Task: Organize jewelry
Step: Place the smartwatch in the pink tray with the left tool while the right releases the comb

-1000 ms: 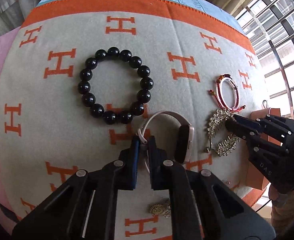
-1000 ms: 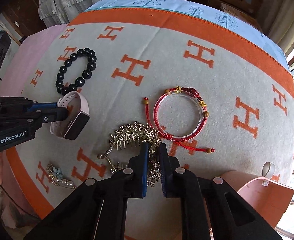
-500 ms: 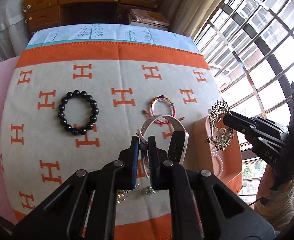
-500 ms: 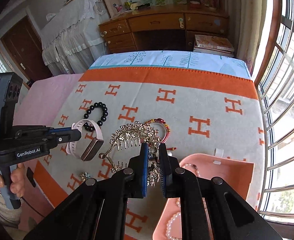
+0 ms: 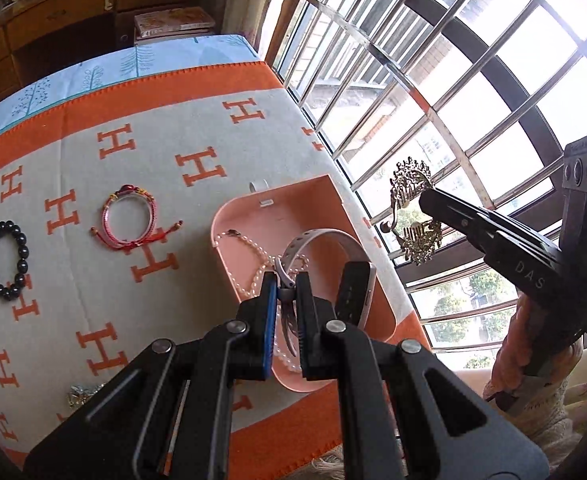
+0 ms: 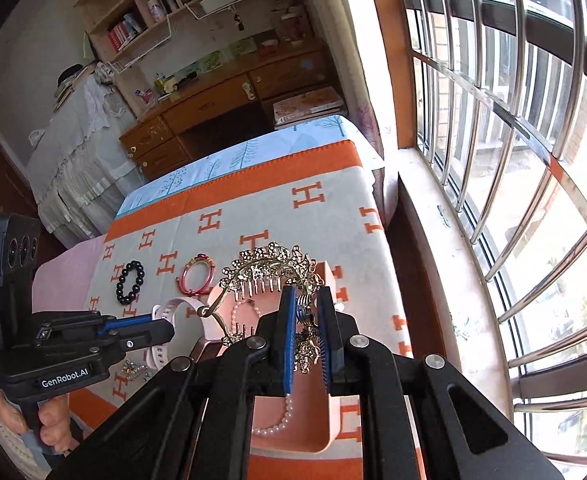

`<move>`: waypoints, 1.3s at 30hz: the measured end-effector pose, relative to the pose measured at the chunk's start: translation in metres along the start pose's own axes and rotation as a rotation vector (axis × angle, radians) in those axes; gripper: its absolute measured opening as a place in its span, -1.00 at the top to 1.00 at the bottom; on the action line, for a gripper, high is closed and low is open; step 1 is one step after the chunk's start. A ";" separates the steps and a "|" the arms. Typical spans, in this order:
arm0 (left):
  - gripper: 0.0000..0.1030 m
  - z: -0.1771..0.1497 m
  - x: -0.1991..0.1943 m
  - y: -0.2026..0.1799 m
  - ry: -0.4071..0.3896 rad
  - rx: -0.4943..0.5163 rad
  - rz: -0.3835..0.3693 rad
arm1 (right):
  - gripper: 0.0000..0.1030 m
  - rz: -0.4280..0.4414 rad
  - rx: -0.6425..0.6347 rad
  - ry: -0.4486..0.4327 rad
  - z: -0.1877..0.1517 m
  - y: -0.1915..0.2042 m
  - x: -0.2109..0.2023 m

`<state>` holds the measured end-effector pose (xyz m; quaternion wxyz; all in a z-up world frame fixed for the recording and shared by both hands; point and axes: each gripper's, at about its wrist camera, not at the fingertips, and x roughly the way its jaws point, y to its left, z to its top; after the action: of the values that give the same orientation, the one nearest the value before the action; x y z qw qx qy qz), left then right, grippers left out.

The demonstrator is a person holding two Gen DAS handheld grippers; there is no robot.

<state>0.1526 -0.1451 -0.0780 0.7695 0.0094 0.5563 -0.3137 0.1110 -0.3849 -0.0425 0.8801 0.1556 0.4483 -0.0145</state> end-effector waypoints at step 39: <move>0.08 -0.079 -0.044 0.092 -0.260 -0.238 0.148 | 0.78 -0.036 -0.060 0.262 -0.010 0.049 0.192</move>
<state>0.1229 -0.0214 -0.1008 0.8515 -0.0813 0.4832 -0.1868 0.2259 -0.3131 -0.1880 0.8179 0.1217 0.5623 0.0037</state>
